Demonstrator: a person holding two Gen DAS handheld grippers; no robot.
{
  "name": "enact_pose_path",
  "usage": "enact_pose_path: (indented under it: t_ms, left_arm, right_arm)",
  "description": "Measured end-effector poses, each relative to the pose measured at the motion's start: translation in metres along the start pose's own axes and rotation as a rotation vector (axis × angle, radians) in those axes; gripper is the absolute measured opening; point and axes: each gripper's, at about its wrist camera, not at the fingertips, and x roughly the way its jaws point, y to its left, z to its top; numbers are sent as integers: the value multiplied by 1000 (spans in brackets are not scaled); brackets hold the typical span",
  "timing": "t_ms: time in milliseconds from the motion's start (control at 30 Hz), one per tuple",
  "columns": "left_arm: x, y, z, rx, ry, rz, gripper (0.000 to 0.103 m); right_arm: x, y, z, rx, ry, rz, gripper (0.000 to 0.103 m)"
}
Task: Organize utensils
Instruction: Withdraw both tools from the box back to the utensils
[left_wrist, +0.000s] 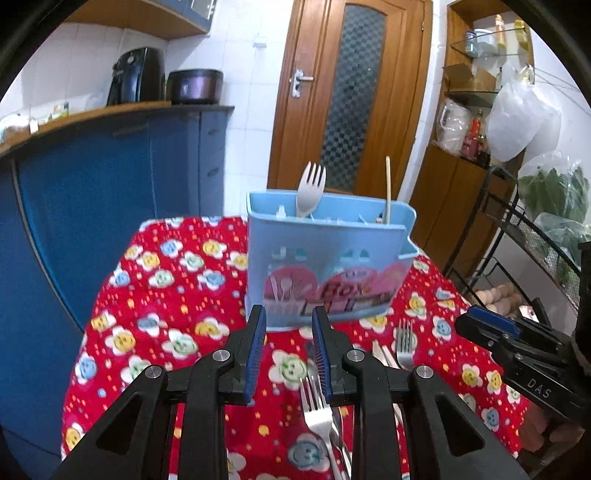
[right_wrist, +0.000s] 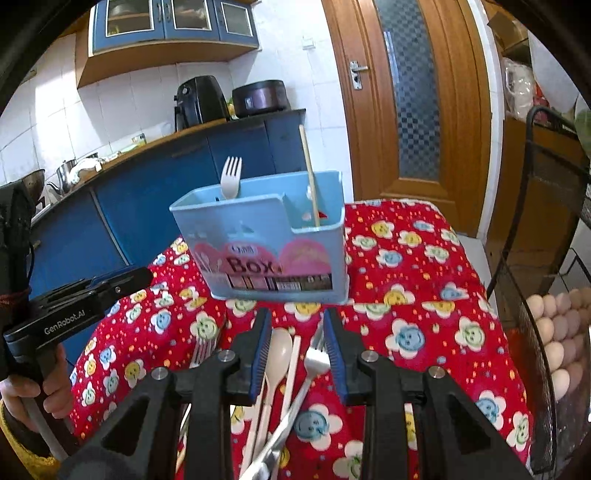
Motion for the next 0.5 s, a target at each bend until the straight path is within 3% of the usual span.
enact_pose_path:
  t_ms: [400,500]
  left_arm:
    - [26,7,-35,-73,155,-70,26]
    - [31,6,-41,-75,189,-86,34]
  right_arm:
    - [7,-11,-23,50,59,-3,32]
    - [9,-15,-26,62,68,-8,32]
